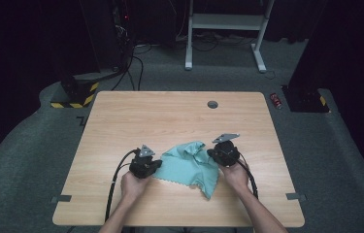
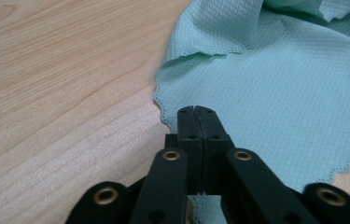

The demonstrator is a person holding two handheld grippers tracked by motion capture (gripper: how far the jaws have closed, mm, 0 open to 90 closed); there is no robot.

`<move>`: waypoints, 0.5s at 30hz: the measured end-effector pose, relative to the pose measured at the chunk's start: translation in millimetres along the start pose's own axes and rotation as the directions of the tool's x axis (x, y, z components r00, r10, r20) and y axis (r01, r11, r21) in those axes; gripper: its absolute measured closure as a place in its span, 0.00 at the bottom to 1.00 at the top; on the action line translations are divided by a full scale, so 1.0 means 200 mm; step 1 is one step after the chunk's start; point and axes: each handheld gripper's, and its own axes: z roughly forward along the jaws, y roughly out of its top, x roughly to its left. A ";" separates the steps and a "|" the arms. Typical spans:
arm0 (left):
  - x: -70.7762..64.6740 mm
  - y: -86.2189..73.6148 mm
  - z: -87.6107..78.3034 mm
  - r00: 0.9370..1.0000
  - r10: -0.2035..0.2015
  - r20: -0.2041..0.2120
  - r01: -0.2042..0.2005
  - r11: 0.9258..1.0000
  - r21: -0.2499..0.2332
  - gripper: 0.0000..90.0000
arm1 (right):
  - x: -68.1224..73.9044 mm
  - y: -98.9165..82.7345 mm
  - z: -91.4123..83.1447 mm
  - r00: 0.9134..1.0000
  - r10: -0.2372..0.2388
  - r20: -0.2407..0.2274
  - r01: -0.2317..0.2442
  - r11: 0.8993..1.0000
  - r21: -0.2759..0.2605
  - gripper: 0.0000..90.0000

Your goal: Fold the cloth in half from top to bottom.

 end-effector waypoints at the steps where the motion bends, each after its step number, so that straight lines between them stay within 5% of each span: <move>1: 0.00 0.00 0.00 1.000 0.000 0.000 0.000 1.000 0.000 1.00 | 0.00 0.00 0.00 1.000 0.000 0.000 0.000 1.000 0.000 1.00; 15: -0.01 -0.01 -0.02 1.000 0.007 0.007 -0.008 1.000 0.026 1.00 | -0.08 -0.03 -0.05 0.999 0.035 0.024 -0.034 0.998 -0.043 1.00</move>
